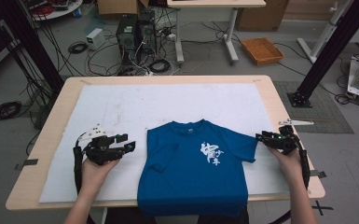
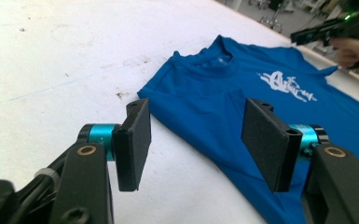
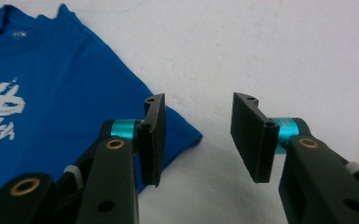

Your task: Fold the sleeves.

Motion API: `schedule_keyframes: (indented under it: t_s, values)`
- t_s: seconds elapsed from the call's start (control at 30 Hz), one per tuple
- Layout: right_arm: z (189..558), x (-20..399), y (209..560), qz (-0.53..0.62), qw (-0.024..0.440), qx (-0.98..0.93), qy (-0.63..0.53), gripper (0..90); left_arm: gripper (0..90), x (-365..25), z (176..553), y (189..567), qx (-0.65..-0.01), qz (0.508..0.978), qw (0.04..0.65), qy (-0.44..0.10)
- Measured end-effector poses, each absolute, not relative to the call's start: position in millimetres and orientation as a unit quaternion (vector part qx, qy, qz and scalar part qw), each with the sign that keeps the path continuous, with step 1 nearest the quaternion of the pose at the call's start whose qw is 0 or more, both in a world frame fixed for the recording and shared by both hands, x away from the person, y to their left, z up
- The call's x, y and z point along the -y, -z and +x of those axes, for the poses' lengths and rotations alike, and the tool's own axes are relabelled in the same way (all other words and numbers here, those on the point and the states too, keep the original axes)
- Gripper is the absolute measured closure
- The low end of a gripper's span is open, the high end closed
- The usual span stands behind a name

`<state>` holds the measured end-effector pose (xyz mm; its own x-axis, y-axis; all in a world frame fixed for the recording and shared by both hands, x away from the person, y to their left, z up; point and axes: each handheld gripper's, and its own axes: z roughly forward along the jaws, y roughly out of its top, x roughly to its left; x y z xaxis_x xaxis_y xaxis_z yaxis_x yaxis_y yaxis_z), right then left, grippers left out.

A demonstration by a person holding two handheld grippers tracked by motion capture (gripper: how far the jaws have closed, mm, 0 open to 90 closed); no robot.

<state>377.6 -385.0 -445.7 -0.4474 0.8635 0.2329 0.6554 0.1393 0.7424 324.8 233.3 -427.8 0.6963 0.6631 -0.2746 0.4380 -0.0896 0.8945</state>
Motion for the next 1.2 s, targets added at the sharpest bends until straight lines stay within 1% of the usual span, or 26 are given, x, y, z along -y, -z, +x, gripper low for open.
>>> schedule_keyframes:
  t_s: [0.03,0.13,0.17,0.2,0.23,0.33,0.37,0.43,0.47,0.6,0.87,1.0,1.1,1.17,1.2]
  values:
    - [380.2,384.4,448.3,0.514,0.118,-0.746,-0.406,56.8,42.6,-233.9,325.0,427.9,-0.376,0.731,0.560,-0.101]
    - [381.4,383.2,450.0,0.513,0.122,-0.749,-0.401,58.5,42.5,-234.5,325.3,428.2,-0.373,0.730,0.564,-0.097]
    - [381.6,383.5,449.9,0.512,0.125,-0.750,-0.400,62.4,42.6,-233.8,325.4,428.6,-0.374,0.731,0.562,-0.097]
    - [381.6,383.5,449.9,0.512,0.125,-0.750,-0.400,62.4,42.5,-233.8,325.4,428.6,-0.374,0.731,0.562,-0.097]
    - [380.5,384.0,450.0,0.510,0.125,-0.752,-0.399,70.1,42.5,-233.5,325.5,428.7,-0.374,0.733,0.559,-0.098]
    - [378.8,382.0,450.0,0.503,0.127,-0.758,-0.396,71.7,42.5,-232.4,325.4,428.6,-0.375,0.733,0.560,-0.096]
    - [378.6,381.2,450.0,0.498,0.126,-0.761,-0.397,75.9,42.5,-232.4,325.2,428.4,-0.375,0.732,0.560,-0.096]
    - [378.0,379.1,450.0,0.491,0.124,-0.766,-0.395,80.9,42.5,-232.7,324.8,427.9,-0.375,0.732,0.561,-0.096]
    - [377.0,376.8,449.4,0.483,0.125,-0.770,-0.398,88.8,42.5,-232.8,324.7,427.8,-0.376,0.731,0.561,-0.096]
    - [373.6,374.3,443.9,0.475,0.117,-0.767,-0.415,89.5,42.5,-233.8,324.6,427.6,-0.378,0.729,0.562,-0.096]
    - [362.3,367.1,426.0,0.462,0.117,-0.756,-0.449,89.7,42.6,-234.6,324.9,426.9,-0.377,0.725,0.568,-0.094]
    - [352.8,349.2,406.8,0.435,0.128,-0.759,-0.467,89.7,42.7,-235.8,326.0,427.0,-0.379,0.720,0.574,-0.092]
    - [350.4,337.7,400.5,0.425,0.129,-0.764,-0.468,89.8,42.7,-236.0,326.3,426.4,-0.378,0.720,0.575,-0.091]
    - [348.3,319.0,393.0,0.414,0.133,-0.770,-0.467,90.0,42.8,-235.8,326.6,425.9,-0.378,0.719,0.576,-0.091]
    - [348.3,319.0,393.0,0.414,0.133,-0.770,-0.467,90.0,42.8,-235.7,326.8,425.7,-0.378,0.718,0.577,-0.091]
